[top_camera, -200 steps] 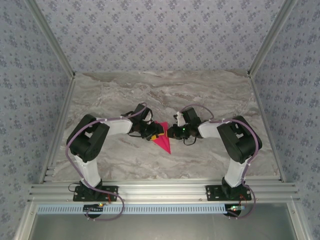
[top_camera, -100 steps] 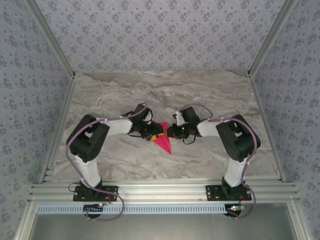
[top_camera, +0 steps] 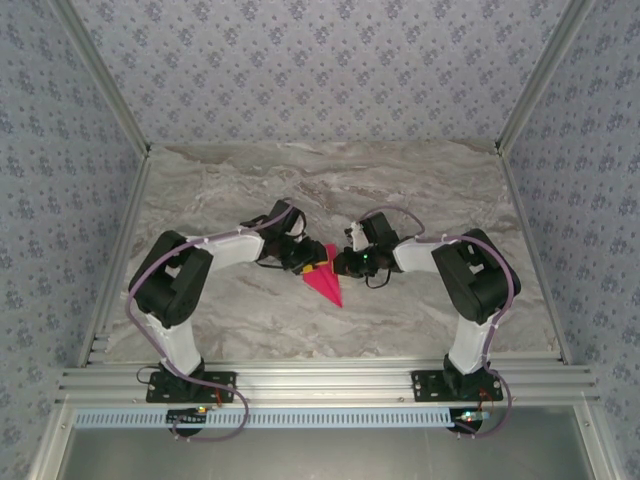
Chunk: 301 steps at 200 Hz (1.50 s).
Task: Fold a paper plane with a square sheet of paper (fold left side to right side)
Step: Fourth fold the wing at the center of the table.
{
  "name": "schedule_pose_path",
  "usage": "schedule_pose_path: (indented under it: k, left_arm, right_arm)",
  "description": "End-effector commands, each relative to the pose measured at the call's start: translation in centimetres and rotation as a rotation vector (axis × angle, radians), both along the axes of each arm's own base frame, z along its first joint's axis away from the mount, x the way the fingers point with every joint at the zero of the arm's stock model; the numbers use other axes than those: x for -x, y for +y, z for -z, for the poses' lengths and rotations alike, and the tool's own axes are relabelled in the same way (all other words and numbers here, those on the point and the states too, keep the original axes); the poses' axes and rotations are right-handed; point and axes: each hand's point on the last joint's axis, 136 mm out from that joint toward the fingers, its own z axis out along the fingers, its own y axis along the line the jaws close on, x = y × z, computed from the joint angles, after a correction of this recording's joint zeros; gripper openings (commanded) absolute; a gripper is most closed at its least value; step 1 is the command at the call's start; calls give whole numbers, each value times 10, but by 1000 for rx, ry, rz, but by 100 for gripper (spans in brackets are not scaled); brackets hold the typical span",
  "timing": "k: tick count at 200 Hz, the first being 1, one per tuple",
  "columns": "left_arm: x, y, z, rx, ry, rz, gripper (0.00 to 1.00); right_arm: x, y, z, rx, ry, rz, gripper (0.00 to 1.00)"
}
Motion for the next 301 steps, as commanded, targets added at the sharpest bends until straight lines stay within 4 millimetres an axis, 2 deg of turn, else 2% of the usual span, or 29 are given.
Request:
schedule_pose_path:
  k: [1, 32, 88, 201, 241, 268, 301]
  left_arm:
    - [-4, -5, -14, 4, -26, 27, 37]
    - [-14, -11, -5, 1, -13, 24, 33]
    - [-22, -15, 9, -12, 7, 20, 32]
    - [1, 10, 47, -117, 77, -4, 32]
    - [4, 16, 55, -146, 85, -6, 26]
    - [7, 19, 59, -157, 92, -7, 24]
    - [11, 23, 62, -170, 99, -10, 23]
  right_arm:
    - [15, -18, 31, 123, 79, 10, 13]
    - [16, -17, 29, 123, 77, 5, 13]
    - [18, -17, 30, 129, 76, -2, 13]
    - [16, -16, 29, 134, 75, -5, 13]
    - [15, -14, 28, 126, 77, -8, 14]
    - [9, -10, 17, 98, 51, -7, 17]
    - [-11, -8, -23, 35, -39, 19, 29]
